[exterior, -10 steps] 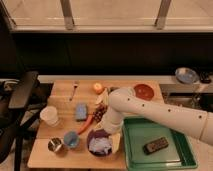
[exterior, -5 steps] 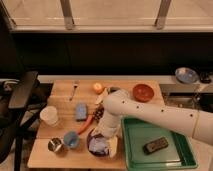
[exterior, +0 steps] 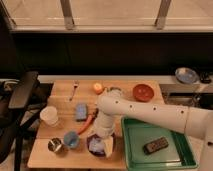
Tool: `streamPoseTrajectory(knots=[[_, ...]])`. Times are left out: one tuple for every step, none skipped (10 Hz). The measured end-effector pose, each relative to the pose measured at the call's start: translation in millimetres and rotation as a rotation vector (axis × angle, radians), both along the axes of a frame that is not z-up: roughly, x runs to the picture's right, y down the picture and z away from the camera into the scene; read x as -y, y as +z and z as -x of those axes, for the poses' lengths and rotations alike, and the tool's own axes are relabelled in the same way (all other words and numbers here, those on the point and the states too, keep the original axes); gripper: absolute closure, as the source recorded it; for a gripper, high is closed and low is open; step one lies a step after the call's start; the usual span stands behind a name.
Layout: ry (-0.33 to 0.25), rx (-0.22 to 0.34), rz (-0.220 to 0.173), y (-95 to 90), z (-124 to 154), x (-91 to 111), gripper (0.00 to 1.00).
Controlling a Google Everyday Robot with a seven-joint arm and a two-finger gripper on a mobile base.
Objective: Wipe red bowl with towel
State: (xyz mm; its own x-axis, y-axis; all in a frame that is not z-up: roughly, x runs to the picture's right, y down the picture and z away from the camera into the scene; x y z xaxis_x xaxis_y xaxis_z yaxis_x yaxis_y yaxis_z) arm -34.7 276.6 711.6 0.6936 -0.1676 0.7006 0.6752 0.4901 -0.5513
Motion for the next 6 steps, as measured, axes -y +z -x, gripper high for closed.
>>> streamPoseTrajectory(knots=[[-0.001,-0.002,0.007,2.4,0.4,-1.3,0.2],[0.0,-0.005,0.013,5.3,0.0,-2.4,0.2],[0.004,-0.013,0.016,7.6,-2.7,-1.6,0.2],[0.01,-0.024,0.017,10.2,-7.4,-0.1,0.2],[0.015,-0.035,0.017,12.9,-11.8,2.0,0.2],[0.019,-0.045,0.016,15.4,-15.7,4.1,0.2]])
